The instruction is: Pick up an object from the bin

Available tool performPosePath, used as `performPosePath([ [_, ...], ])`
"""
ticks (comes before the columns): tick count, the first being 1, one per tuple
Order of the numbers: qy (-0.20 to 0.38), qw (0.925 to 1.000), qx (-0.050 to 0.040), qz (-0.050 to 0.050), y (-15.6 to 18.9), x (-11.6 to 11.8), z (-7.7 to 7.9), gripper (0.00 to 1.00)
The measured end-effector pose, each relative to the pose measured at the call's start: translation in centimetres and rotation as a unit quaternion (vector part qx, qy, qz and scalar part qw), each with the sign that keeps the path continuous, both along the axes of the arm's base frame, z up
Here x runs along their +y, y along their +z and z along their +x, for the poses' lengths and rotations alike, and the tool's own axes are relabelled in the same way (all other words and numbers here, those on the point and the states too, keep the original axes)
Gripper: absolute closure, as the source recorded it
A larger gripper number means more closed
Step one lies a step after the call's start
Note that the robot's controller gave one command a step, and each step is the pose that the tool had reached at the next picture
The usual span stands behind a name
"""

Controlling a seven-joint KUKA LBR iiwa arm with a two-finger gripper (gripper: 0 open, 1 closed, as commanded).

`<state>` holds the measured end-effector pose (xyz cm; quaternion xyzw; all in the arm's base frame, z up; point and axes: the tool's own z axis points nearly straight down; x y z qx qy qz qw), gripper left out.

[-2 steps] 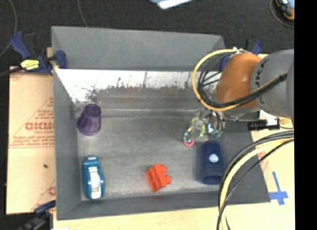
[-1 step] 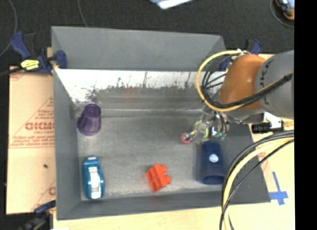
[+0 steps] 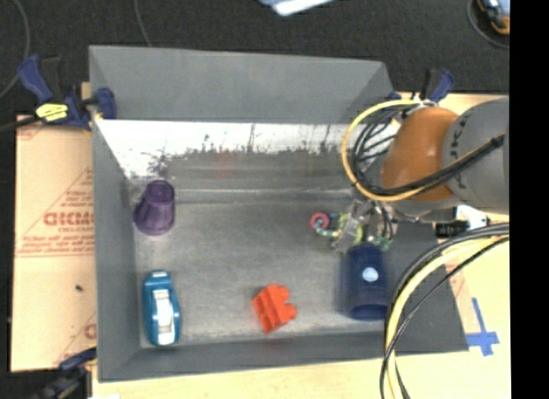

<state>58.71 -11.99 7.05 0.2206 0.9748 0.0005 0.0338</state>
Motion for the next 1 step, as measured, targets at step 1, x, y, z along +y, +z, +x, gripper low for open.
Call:
performPosePath([
  [1, 0.000, 1.0000, 0.0000, 0.000, 0.00, 0.00, 0.00, 1.00],
])
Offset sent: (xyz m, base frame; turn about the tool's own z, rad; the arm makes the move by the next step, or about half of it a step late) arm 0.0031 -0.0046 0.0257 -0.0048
